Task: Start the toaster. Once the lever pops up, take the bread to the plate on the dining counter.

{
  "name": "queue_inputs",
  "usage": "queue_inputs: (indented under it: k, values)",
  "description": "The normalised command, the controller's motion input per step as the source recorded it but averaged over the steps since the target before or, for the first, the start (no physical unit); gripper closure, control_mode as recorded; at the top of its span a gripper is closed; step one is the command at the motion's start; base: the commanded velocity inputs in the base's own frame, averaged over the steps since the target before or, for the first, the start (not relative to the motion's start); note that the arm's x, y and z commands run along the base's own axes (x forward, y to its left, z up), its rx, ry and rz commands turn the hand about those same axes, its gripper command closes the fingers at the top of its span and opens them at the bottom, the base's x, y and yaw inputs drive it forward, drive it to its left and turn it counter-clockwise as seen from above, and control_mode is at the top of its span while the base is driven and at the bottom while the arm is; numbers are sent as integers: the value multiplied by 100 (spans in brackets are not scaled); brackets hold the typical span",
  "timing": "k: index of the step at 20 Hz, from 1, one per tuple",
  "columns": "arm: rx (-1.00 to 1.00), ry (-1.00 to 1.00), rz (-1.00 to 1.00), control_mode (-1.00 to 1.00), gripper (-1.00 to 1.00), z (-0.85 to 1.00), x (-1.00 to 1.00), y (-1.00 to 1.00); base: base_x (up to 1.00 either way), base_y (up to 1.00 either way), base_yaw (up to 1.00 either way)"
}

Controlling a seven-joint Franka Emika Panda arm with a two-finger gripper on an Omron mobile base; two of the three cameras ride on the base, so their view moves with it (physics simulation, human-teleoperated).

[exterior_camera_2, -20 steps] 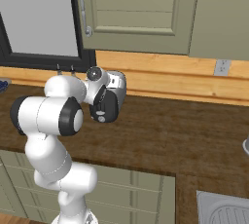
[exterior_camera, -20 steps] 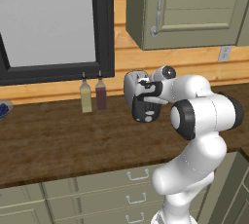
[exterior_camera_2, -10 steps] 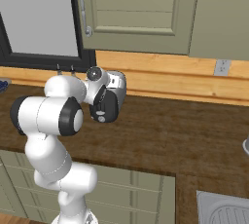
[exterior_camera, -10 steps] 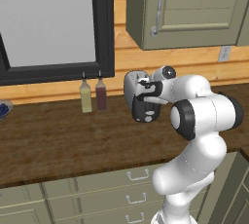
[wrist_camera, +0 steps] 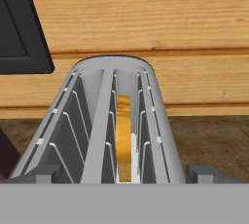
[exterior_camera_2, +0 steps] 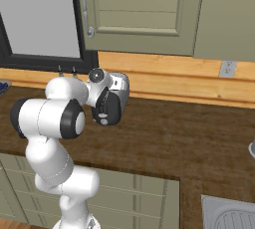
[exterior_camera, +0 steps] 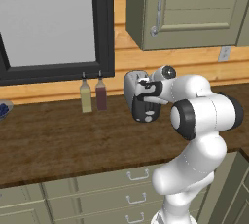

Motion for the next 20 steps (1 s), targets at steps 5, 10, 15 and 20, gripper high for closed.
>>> queue_inputs:
  k: [5, 10, 15, 20]
  values:
    - [0, 0, 0, -100, -100, 0, 0, 0, 0, 0, 0]
    - [0, 0, 0, -100, -100, 0, 0, 0, 0, 0, 0]
    - [0, 0, 0, -100, -100, 0, 0, 0, 0, 0, 0]
    - [0, 0, 0, -100, -100, 0, 0, 0, 0, 0, 0]
